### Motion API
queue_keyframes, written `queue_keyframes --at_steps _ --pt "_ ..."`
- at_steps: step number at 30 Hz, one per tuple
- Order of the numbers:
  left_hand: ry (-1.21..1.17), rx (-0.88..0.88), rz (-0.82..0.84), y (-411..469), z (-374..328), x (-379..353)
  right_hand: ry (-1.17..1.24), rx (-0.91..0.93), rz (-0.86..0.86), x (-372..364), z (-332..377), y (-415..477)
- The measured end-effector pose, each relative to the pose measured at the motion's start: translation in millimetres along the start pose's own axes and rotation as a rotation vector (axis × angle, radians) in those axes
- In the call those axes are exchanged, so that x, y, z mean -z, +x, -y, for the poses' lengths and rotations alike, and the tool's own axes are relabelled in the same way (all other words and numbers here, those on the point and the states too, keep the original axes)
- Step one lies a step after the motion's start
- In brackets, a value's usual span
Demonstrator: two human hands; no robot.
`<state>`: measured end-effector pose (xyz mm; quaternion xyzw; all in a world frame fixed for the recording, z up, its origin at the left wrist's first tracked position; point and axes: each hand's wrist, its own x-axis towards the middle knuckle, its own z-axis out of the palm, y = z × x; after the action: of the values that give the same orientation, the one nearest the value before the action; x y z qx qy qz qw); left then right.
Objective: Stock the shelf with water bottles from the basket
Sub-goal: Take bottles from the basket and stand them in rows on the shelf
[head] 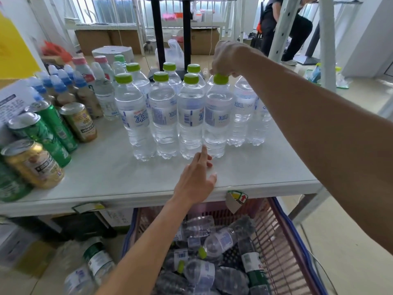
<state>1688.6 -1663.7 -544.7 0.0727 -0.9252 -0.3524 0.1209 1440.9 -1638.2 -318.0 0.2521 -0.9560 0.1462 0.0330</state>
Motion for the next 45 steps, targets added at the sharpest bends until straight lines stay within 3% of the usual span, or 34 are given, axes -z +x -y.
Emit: queue_keyframes --at_steps 13,17,22,27,31,35,39,42,45 --pt "-0.035 -0.008 -0.019 1 2 0 -0.064 0.055 0.031 15 9 -55" --pt "-0.157 0.009 -0.031 -2 1 4 -0.121 0.066 -0.176 21 17 -113" --pt "-0.295 -0.011 -0.149 -16 -7 14 0.081 0.046 -0.442 -21 17 -205" --pt "-0.256 -0.105 -0.082 -47 -11 15 0.186 -0.035 -0.357 -87 -3 -245" --pt "-0.337 -0.027 -0.021 -68 -8 24 0.192 -0.077 -0.229 -130 -15 -266" --pt "-0.313 0.002 0.145 -83 -1 29 0.263 -0.036 -0.053 -151 -30 -282" --pt "-0.020 -0.034 0.475 -93 15 22 0.302 0.109 0.141 -160 -49 -298" --pt "0.269 0.032 0.738 -96 43 5 0.353 0.201 0.156 -158 -52 -299" --pt "0.444 0.126 0.844 -98 68 -17 0.371 0.305 0.311 -164 -41 -305"
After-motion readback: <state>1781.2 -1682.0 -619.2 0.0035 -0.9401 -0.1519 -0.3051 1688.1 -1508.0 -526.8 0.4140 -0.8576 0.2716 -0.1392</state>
